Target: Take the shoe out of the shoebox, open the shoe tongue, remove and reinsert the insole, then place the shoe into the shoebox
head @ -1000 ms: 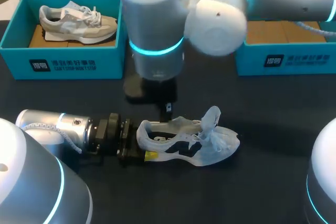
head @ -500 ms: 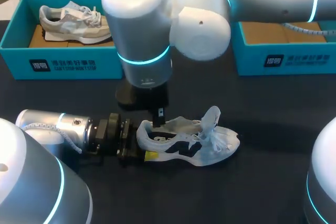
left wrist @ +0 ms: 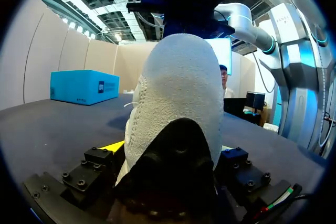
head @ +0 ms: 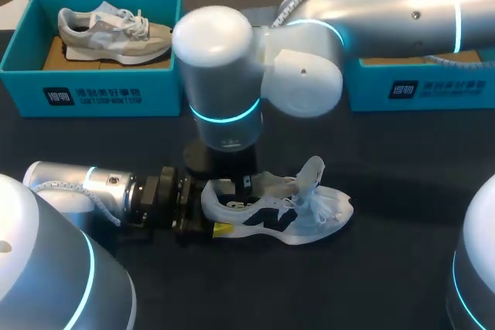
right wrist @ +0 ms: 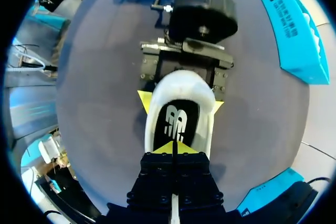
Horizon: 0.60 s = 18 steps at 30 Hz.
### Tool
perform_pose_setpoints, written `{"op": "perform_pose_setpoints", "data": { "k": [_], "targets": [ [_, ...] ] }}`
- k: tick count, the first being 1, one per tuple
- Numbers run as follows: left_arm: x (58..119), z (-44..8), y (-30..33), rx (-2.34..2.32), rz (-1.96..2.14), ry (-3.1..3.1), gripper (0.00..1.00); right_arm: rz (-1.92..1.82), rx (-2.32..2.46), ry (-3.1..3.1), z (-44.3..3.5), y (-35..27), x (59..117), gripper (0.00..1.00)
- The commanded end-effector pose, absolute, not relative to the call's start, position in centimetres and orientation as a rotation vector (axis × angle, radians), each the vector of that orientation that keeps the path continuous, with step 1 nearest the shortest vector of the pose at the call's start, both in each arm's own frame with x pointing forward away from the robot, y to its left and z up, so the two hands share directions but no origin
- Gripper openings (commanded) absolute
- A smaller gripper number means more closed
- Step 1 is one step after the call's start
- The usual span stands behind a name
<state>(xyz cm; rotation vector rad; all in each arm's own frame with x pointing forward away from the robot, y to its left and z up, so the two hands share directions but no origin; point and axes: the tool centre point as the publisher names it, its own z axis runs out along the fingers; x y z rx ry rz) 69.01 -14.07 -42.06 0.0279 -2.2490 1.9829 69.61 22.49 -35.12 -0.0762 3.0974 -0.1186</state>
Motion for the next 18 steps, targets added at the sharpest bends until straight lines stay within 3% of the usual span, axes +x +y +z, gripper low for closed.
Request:
{"op": "perform_pose_setpoints", "data": {
  "k": [1,18],
  "targets": [
    [68.9,-42.1,-14.0,0.031,1.985,-2.250,0.00,-0.103,-0.070,3.104,-36.4,21.4,69.8,0.00],
    [68.9,-42.1,-14.0,0.031,1.985,-2.250,0.00,-0.134,0.096,3.090,-37.9,17.3,69.8,0.00]
  ]
}}
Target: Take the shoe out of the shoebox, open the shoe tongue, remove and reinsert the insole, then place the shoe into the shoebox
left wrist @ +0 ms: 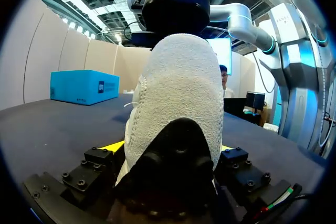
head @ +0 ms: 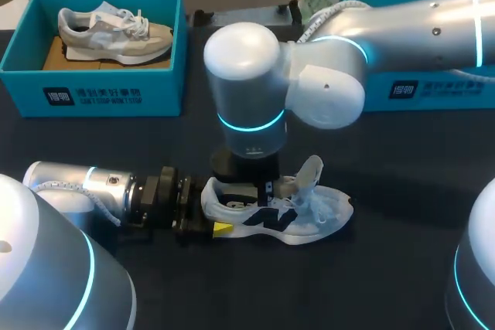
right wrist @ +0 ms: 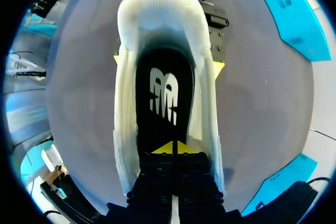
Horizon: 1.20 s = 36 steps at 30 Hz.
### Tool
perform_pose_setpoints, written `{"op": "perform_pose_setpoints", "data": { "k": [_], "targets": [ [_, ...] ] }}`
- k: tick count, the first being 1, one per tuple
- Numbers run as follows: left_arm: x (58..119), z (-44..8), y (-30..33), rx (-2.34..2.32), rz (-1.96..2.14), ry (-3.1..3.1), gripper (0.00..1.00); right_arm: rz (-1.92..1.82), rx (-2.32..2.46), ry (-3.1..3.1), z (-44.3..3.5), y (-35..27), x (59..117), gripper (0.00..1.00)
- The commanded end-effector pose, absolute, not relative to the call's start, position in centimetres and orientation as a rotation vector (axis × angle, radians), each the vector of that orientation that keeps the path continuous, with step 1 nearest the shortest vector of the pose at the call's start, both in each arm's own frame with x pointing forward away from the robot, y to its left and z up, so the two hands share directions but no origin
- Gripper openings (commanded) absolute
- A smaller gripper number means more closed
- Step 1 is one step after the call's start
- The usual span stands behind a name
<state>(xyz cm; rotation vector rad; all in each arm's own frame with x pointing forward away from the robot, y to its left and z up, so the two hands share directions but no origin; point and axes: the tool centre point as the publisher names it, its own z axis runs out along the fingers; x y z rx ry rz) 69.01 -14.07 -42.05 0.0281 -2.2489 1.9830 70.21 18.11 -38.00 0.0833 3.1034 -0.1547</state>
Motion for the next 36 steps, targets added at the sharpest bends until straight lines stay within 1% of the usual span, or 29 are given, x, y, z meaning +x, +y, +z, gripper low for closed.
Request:
{"op": "perform_pose_setpoints", "data": {
  "k": [1,7,19,20,21,22,24,27,28,30,36],
  "targets": [
    [68.9,-42.1,-14.0,0.031,1.985,-2.250,0.00,-0.130,0.103,3.088,-37.9,17.1,69.8,0.00],
    [68.9,-42.1,-14.0,0.031,1.985,-2.250,0.00,-0.127,0.117,3.064,-38.0,16.8,69.6,0.00],
    [68.9,-42.1,-14.0,0.031,1.985,-2.250,0.00,-0.078,0.099,3.082,-39.5,16.1,71.1,0.00],
    [68.9,-42.1,-14.0,0.031,1.985,-2.250,0.00,-0.067,0.100,3.084,-39.5,16.1,71.1,0.02],
    [68.9,-42.1,-14.0,0.031,1.985,-2.250,0.00,-0.066,0.099,3.085,-39.6,16.2,71.2,0.14],
    [68.9,-42.1,-14.0,0.031,1.985,-2.250,0.00,-0.067,0.099,3.086,-39.7,16.2,71.2,0.23],
    [68.9,-42.1,-14.0,0.031,1.985,-2.250,0.00,-0.068,0.096,3.091,-39.8,16.2,71.2,0.36],
    [68.9,-42.1,-14.0,0.031,1.985,-2.250,0.00,-0.073,0.096,3.094,-39.8,16.2,71.2,0.37],
    [68.9,-42.1,-14.0,0.031,1.985,-2.250,0.00,-0.078,0.095,3.096,-39.9,16.2,71.2,0.40],
    [68.9,-42.1,-14.0,0.031,1.985,-2.250,0.00,-0.073,0.093,3.107,-40.1,16.2,71.3,0.42],
    [68.9,-42.1,-14.0,0.031,1.985,-2.250,0.00,-0.045,0.085,3.161,-41.6,16.6,71.5,0.42]
  ]
}}
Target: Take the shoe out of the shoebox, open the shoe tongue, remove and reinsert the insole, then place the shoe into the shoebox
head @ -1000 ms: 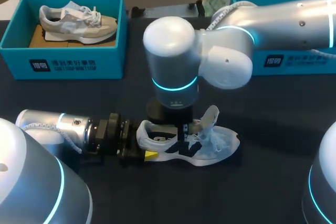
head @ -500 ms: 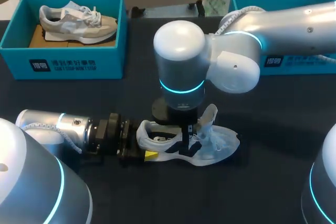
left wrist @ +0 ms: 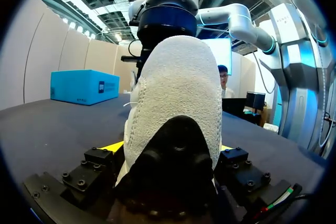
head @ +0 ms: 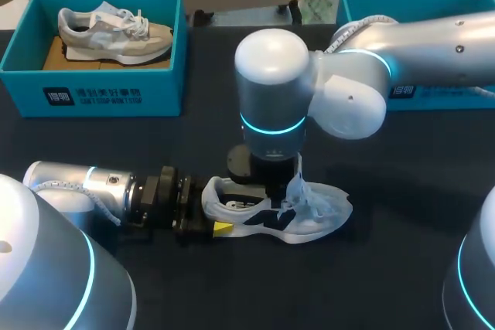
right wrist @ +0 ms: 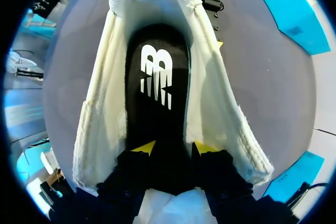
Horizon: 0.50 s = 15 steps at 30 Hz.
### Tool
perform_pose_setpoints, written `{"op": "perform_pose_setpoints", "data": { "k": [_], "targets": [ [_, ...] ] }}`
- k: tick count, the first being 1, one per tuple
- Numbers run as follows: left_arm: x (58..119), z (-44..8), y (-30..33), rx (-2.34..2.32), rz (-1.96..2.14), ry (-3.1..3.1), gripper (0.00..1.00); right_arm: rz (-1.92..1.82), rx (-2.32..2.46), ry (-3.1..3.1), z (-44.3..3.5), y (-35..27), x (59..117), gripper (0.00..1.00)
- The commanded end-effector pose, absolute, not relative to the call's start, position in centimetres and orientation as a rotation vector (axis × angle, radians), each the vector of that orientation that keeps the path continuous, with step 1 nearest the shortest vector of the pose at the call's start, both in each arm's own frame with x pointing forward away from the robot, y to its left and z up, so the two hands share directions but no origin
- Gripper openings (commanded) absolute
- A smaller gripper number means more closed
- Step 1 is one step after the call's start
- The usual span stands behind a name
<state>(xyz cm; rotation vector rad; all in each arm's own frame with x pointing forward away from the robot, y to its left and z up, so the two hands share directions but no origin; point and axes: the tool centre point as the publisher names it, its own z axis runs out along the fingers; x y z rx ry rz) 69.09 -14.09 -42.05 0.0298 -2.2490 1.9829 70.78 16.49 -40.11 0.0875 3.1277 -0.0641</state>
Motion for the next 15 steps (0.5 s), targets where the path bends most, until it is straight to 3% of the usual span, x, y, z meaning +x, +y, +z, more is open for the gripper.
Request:
{"op": "perform_pose_setpoints", "data": {
  "k": [1,9,12,15],
  "targets": [
    [68.9,-42.1,-14.0,0.031,1.985,-2.250,0.00,-0.036,0.081,3.169,-41.9,16.7,71.5,0.42],
    [68.9,-42.1,-14.0,0.031,1.985,-2.250,0.00,-0.025,0.083,3.278,-43.3,17.5,71.0,0.41],
    [68.9,-42.1,-14.0,0.031,1.985,-2.250,0.00,-0.058,0.082,3.333,-43.6,17.8,70.4,0.29],
    [68.9,-42.1,-14.0,0.031,1.985,-2.250,0.00,-0.080,0.090,3.362,-43.6,17.9,69.5,0.25]
  ]
}}
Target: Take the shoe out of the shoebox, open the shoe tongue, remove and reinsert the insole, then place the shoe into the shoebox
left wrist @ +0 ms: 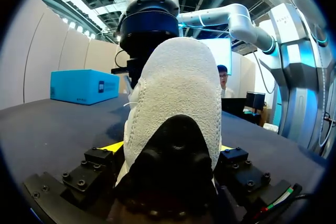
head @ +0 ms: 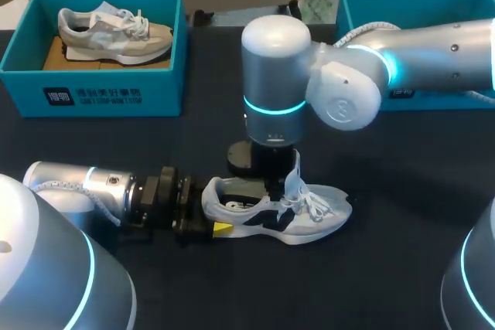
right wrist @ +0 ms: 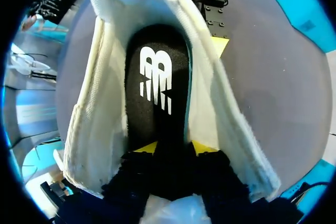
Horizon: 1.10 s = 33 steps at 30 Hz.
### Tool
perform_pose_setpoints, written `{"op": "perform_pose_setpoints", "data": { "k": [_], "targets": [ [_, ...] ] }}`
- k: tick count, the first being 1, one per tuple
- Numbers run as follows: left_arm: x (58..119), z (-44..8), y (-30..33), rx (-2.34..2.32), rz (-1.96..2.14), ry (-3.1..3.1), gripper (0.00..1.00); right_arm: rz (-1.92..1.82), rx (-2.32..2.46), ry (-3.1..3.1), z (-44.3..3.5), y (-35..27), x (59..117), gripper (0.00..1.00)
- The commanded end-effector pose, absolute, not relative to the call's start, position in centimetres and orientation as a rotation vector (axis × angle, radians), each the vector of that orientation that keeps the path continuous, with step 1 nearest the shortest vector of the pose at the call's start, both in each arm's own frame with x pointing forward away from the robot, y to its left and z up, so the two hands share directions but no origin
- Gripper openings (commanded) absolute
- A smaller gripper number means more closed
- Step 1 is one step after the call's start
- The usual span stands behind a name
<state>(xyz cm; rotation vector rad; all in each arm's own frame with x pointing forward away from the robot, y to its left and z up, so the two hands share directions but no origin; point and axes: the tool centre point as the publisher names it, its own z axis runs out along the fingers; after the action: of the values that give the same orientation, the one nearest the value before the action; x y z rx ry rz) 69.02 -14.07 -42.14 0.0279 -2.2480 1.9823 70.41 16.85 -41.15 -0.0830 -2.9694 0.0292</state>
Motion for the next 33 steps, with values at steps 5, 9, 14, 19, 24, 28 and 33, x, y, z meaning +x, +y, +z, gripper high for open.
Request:
{"op": "perform_pose_setpoints", "data": {
  "k": [5,9,14,19,24,28,33],
  "targets": [
    [68.9,-42.1,-14.0,0.031,1.985,-2.250,0.00,0.091,-0.111,-2.888,-43.7,18.0,68.2,0.26],
    [68.9,-42.1,-14.0,0.031,1.985,-2.250,0.00,0.097,-0.134,-2.883,-43.8,18.0,67.6,0.29],
    [68.9,-42.1,-14.0,0.031,1.985,-2.250,0.00,0.114,-0.183,-2.906,-43.0,17.9,66.9,0.33],
    [68.9,-42.1,-14.0,0.031,1.985,-2.250,0.00,0.133,-0.208,-2.938,-42.0,17.8,66.9,0.34],
    [68.9,-42.1,-14.0,0.031,1.985,-2.250,0.00,0.137,-0.211,-2.956,-41.6,18.0,67.1,0.36],
    [68.9,-42.1,-14.0,0.031,1.985,-2.250,0.00,0.135,-0.211,-2.957,-41.6,18.0,67.1,0.37],
    [68.9,-42.1,-14.0,0.031,1.985,-2.250,0.00,0.121,-0.225,-2.947,-41.8,18.0,66.9,0.38]
  ]
}}
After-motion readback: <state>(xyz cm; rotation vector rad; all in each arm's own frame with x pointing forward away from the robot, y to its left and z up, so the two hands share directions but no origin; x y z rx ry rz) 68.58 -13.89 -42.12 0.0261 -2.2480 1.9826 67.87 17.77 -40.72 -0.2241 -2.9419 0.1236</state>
